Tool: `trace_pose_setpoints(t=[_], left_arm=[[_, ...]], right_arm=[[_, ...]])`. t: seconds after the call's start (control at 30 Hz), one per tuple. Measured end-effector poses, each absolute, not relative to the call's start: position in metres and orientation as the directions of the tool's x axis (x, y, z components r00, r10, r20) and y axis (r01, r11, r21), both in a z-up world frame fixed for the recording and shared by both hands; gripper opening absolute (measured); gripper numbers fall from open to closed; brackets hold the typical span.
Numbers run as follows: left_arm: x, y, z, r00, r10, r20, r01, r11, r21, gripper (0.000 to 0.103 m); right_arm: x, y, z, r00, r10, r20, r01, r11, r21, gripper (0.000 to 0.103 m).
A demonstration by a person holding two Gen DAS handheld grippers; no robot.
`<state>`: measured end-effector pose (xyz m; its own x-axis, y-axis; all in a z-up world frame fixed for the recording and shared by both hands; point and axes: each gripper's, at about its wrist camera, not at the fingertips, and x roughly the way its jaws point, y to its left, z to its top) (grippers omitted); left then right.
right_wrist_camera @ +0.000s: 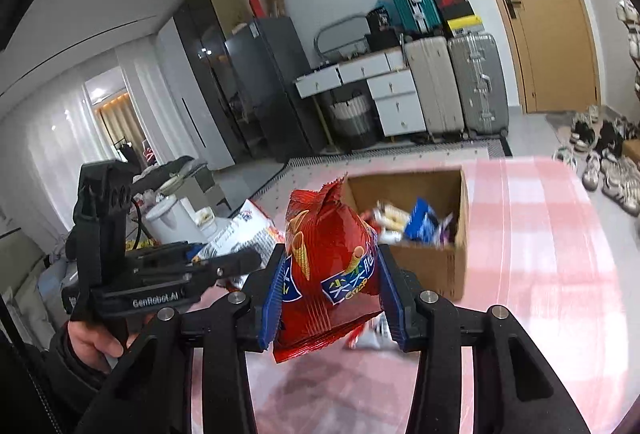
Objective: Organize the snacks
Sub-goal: 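Lift both held bags and carry them over the cardboard box, then open both grippers to drop the bags into the box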
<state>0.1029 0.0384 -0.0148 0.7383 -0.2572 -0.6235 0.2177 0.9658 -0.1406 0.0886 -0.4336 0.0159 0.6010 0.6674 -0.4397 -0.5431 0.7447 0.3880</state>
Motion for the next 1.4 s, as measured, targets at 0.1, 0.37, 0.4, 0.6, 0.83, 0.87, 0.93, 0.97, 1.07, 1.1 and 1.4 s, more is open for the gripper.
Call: trace_pose_setpoints(t=[0.1, 0.37, 0.4, 0.6, 0.83, 0.87, 0.93, 0.97, 1.07, 1.1, 1.4], left_arm=[[0.102, 0.041, 0.005, 0.75, -0.264, -0.606, 0.232, 0.964, -0.133, 0.037], [0.118, 0.041, 0.048, 0.758, -0.273, -0.592, 0.262, 0.959, -0.106, 0.037], [0.121, 0.041, 0.05, 0.758, -0.272, -0.594, 0.264, 0.959, -0.102, 0.037], [0.153, 0.028, 0.063, 0.749, -0.282, -0.6, 0.272, 0.956, -0.109, 0.037], [0.19, 0.015, 0.07, 0.749, -0.261, -0.61, 0.264, 0.961, -0.087, 0.037], [0.196, 0.014, 0.071, 0.749, -0.261, -0.609, 0.264, 0.961, -0.088, 0.037], [0.206, 0.015, 0.071, 0.747, -0.266, -0.609, 0.258, 0.961, -0.104, 0.037], [0.213, 0.014, 0.072, 0.745, -0.267, -0.611, 0.257, 0.961, -0.106, 0.037], [0.231, 0.011, 0.069, 0.738, -0.266, -0.619, 0.257, 0.96, -0.106, 0.037], [0.237, 0.01, 0.067, 0.735, -0.266, -0.624, 0.259, 0.96, -0.103, 0.037], [0.283, -0.003, 0.035, 0.701, -0.264, -0.662, 0.263, 0.959, -0.104, 0.037]], right_arm=[[0.093, -0.43, 0.033, 0.622, 0.662, -0.419, -0.555, 0.75, 0.361, 0.043], [0.115, -0.418, 0.061, 0.634, 0.654, -0.413, -0.578, 0.755, 0.309, 0.043], [0.118, -0.416, 0.064, 0.641, 0.649, -0.41, -0.581, 0.759, 0.293, 0.043], [0.145, -0.412, 0.074, 0.65, 0.634, -0.418, -0.583, 0.769, 0.26, 0.043], [0.176, -0.409, 0.082, 0.651, 0.629, -0.425, -0.584, 0.773, 0.249, 0.043], [0.18, -0.408, 0.083, 0.65, 0.629, -0.426, -0.585, 0.772, 0.248, 0.043], [0.188, -0.408, 0.084, 0.652, 0.628, -0.425, -0.583, 0.774, 0.247, 0.043], [0.19, -0.409, 0.084, 0.653, 0.629, -0.422, -0.583, 0.773, 0.251, 0.043], [0.202, -0.409, 0.079, 0.653, 0.629, -0.422, -0.575, 0.774, 0.265, 0.043], [0.208, -0.409, 0.077, 0.651, 0.628, -0.427, -0.572, 0.775, 0.267, 0.043], [0.244, -0.398, 0.051, 0.629, 0.616, -0.475, -0.554, 0.783, 0.283, 0.043]])
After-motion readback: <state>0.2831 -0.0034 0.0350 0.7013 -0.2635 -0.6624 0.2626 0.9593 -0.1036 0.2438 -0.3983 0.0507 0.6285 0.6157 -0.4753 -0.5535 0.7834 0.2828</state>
